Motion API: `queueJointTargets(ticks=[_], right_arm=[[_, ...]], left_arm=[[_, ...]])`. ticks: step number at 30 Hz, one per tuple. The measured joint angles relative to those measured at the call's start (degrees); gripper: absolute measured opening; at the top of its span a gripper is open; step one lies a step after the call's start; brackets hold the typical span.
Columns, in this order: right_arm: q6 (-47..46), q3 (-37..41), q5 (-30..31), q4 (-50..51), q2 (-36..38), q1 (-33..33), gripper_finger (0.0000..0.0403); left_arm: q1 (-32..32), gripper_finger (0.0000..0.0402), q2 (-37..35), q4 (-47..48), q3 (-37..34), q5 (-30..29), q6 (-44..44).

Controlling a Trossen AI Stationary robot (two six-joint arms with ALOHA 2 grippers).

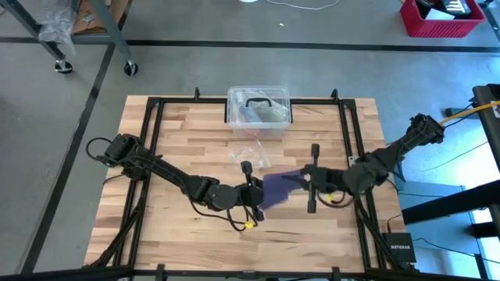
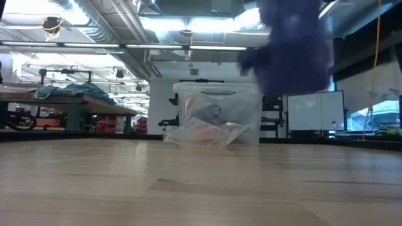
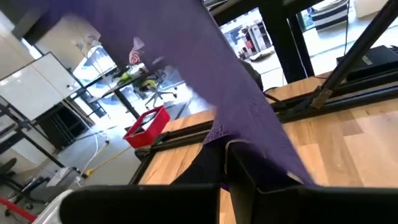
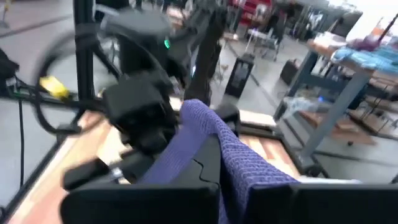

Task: Roll bandage
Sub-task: Roll the blue bandage

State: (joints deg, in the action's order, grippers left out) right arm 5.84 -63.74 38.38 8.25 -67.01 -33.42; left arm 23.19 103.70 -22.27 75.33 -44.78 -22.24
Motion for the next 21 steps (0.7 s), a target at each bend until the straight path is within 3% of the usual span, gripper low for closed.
queueJointTargets(ticks=[4, 15, 21], right_arm=[[-2.5, 0.0, -3.5, 2.4, -0.3, 2.8, 0.0005], [-3.1, 0.0, -4.8, 2.1, -0.3, 3.5, 0.0005], [-7.3, -2.8, -7.2, 4.6, 0.6, -1.6, 0.0005]], left_arm=[[-0.1, 0.0, 0.0, 0.5, 0.0, 0.0, 0.7], [-0.1, 0.0, 0.0, 2.4, 0.0, 0.0, -0.4], [-0.6, 0.0, 0.0, 5.7, 0.0, -0.7, 0.8]])
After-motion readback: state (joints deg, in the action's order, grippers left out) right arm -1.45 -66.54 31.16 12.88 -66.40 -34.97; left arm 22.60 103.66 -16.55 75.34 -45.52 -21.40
